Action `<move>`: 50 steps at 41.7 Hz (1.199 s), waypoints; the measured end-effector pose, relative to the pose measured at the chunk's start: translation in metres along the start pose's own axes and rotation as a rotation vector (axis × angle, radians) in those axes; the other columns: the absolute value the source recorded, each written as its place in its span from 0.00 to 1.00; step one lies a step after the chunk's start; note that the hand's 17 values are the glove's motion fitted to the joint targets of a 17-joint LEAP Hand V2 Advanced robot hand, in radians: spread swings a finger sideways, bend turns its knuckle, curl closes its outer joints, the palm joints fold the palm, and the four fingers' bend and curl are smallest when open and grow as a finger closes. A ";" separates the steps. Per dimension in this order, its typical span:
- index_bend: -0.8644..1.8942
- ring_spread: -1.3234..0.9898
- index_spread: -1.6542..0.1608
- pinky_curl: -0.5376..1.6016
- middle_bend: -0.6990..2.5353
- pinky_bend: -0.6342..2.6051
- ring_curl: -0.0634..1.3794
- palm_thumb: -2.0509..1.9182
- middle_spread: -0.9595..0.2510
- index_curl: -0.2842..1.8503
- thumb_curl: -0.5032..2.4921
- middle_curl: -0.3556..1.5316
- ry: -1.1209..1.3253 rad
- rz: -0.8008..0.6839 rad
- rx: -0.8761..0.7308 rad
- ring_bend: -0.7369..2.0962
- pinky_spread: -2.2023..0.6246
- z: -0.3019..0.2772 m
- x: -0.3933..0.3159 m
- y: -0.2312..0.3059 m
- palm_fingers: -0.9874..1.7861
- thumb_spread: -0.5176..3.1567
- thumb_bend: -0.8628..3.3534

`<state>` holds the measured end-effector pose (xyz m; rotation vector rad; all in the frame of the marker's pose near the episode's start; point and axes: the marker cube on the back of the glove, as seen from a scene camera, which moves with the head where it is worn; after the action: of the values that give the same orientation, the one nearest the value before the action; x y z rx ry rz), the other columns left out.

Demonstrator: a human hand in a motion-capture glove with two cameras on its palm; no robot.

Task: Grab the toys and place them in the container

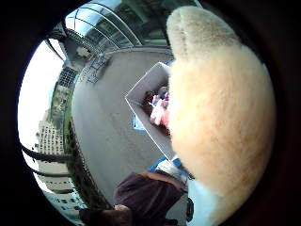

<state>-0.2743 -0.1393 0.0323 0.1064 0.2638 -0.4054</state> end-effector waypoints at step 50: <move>0.33 0.58 0.84 0.43 0.27 0.54 0.29 0.52 0.86 0.21 0.31 0.37 -0.261 0.301 -0.248 0.45 0.80 -0.009 0.082 0.086 0.26 0.48 0.20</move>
<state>-0.1692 -0.0905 0.0056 -0.1493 0.0372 -0.0832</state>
